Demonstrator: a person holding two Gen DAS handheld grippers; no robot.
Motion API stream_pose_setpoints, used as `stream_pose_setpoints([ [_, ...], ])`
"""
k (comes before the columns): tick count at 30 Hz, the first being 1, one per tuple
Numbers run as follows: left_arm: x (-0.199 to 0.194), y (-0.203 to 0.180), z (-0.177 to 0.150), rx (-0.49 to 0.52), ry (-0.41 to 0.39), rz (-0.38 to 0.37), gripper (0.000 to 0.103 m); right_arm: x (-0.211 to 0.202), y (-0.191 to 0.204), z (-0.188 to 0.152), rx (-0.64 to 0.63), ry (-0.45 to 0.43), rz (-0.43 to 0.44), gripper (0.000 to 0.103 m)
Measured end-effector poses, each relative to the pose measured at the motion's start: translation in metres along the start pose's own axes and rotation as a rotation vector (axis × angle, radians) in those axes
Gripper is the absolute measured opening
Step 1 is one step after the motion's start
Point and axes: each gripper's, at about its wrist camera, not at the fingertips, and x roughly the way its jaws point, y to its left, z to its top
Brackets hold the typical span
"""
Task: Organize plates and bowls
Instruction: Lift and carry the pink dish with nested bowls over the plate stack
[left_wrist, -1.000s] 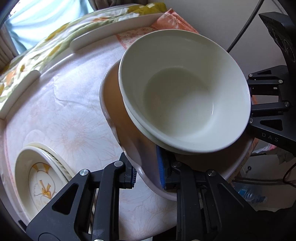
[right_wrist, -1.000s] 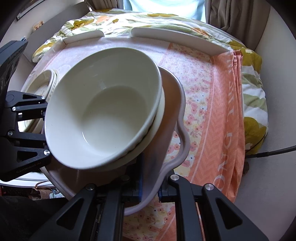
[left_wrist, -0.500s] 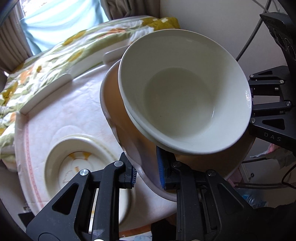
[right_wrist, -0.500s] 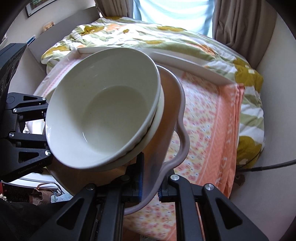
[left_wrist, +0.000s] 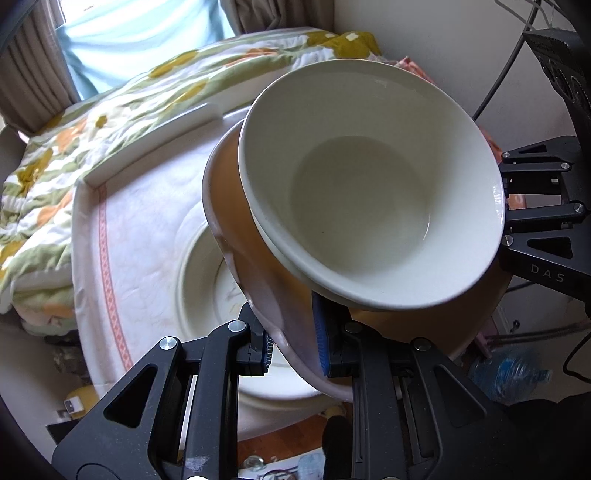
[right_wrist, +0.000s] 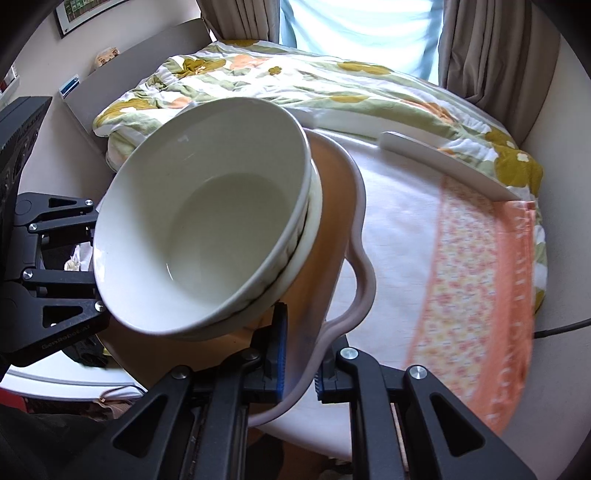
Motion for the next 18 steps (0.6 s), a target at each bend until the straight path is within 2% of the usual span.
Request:
stream_pose_setpoints([
  [7, 0.011, 0.030, -0.025, -0.001, 0.023, -0.014, 0.016, 0.022, 0.036, 0.001, 0.047, 0.017, 0.006, 0.011],
  [18, 0.029, 0.051, -0.041, -0.005, 0.040, -0.027, 0.016, 0.046, 0.054, 0.002, 0.096, 0.025, -0.004, 0.011],
])
